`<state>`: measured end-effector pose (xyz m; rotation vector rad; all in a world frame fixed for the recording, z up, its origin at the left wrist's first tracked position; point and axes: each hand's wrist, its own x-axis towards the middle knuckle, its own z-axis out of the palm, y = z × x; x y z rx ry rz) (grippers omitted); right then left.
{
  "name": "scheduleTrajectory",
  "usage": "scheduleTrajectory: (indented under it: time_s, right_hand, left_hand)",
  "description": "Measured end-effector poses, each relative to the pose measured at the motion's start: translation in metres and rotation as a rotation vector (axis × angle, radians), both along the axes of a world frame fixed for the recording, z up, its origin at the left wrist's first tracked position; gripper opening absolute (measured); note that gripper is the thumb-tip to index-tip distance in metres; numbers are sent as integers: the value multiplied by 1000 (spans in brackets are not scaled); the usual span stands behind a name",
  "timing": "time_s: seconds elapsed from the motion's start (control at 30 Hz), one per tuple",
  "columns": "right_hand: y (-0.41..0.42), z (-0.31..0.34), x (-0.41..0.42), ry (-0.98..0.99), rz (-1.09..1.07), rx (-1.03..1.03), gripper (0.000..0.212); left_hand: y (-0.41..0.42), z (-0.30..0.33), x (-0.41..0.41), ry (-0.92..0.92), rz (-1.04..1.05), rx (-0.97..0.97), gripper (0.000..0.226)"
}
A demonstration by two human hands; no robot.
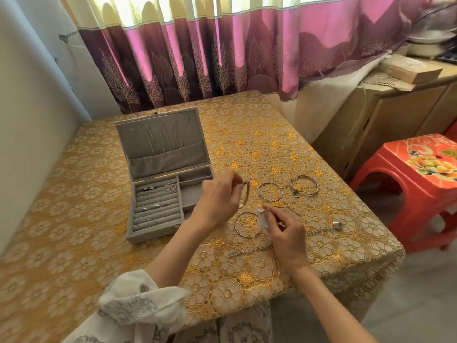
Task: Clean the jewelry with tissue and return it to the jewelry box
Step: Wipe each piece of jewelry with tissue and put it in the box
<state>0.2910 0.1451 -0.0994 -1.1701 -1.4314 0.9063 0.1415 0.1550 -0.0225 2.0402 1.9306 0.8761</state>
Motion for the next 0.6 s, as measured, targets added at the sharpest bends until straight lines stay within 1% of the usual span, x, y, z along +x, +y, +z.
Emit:
scheduleTrajectory:
  time_s: [0.07,0.1,0.2,0.3,0.33,0.4,0.43,0.5,0.6]
  right_hand:
    - [-2,3,0,5,21,-2,21]
    - [-3,4,-1,-10,34,1,22]
    - [-5,11,-3,-22,68,-6,25]
    - [-10,29,-7,62,121,-43,29]
    - [-13,36,-9,90,152,-60,28]
    - [-24,49,-14,116,246,-101,17]
    - [-30,53,-17,117,299,-127,16]
    - [-43,56,-26,102,399,-194,13]
    - [-61,51,-40,0,474,-227,9]
  left_hand:
    - [-13,15,-1,-156,-37,-51,13]
    - [-20,20,-3,-197,-58,-79,12]
    - [-47,28,-12,-228,-118,-144,10]
    - [-72,26,-25,-268,-131,-182,9]
    - [-80,24,-29,-276,-119,-180,9]
    - [-96,18,-35,-291,-89,-173,9]
    - [-104,15,-38,-301,-70,-168,9]
    - [-118,6,-43,-324,-32,-162,8]
    - [-137,-5,-49,-361,4,-182,7]
